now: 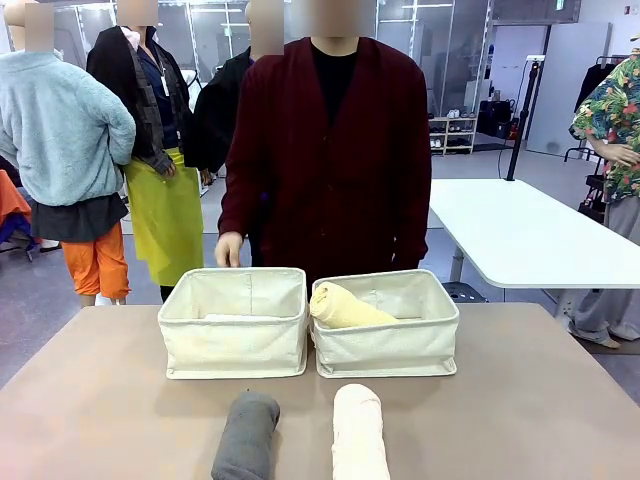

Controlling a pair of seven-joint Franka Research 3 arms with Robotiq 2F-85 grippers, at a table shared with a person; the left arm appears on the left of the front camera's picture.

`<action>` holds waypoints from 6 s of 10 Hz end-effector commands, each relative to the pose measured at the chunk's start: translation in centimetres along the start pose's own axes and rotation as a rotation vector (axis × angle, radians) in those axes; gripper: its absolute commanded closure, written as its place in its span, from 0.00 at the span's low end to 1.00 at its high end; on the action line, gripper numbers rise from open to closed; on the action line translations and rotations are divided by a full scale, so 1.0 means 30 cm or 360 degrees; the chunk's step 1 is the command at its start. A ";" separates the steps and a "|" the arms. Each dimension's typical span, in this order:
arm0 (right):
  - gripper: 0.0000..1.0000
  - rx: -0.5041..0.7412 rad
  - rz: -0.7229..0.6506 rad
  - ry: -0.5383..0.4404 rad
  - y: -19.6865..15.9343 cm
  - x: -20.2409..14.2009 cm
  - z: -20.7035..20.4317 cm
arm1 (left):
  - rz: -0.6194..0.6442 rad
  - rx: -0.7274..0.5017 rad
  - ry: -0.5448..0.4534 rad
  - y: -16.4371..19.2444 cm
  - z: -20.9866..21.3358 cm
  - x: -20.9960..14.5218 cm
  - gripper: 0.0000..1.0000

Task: Divide the towels into two baskets.
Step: Pick up one hotel-folded towel from the bottom of the table and place it in the Fabric basket indicated by the person.

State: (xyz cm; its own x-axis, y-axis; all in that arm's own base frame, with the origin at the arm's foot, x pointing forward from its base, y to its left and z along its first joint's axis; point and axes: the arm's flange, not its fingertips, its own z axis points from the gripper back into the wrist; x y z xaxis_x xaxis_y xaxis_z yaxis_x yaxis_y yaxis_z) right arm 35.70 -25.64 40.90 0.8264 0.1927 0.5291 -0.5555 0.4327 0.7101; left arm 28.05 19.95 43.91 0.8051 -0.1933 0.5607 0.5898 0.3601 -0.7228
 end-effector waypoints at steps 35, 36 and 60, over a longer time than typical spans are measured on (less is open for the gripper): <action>0.00 -0.0046 0.0017 0.0017 0.040 -0.006 0.003 | 0.0522 0.0872 0.0419 -0.131 -1.391 0.072 0.00; 0.00 -0.0046 0.0017 0.0017 0.040 -0.006 0.003 | 0.0550 0.0849 0.0432 -0.129 -1.411 0.060 0.00; 0.00 -0.0046 0.0017 0.0017 0.040 -0.006 0.003 | -0.0836 0.0868 0.1495 -0.491 -1.173 0.334 0.95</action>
State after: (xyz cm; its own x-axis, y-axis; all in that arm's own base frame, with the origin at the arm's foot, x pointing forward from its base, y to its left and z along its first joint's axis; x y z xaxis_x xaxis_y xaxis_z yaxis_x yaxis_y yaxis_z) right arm 35.33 -25.58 41.66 0.8198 0.1999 0.5366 -0.5643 0.4416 0.6976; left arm 29.90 -19.24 45.82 0.3127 -0.9477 0.0638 0.9471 0.3060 -0.0971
